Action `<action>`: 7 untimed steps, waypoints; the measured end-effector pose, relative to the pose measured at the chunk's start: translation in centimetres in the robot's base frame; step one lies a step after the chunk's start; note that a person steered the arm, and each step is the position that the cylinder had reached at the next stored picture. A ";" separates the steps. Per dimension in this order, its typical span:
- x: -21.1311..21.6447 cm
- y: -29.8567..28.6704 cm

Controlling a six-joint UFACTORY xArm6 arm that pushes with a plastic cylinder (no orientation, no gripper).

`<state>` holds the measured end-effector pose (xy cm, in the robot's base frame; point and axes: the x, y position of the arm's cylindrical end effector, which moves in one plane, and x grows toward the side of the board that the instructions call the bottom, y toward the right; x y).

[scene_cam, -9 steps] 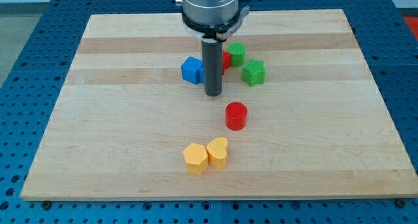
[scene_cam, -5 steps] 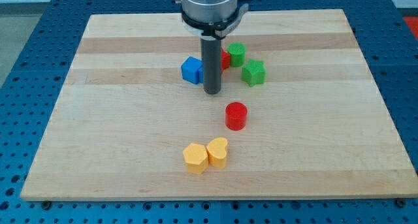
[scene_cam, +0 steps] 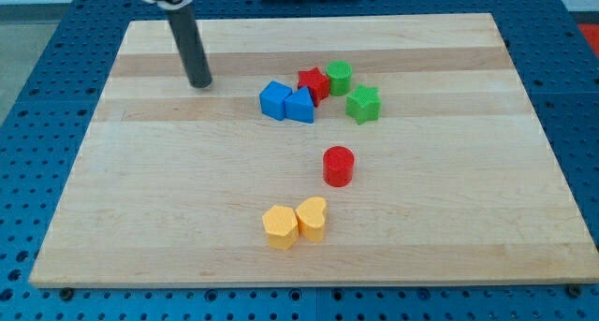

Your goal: Push the blue cube slightly down

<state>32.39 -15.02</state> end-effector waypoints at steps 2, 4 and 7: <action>-0.2 6.9; 0.1 9.7; 3.9 9.8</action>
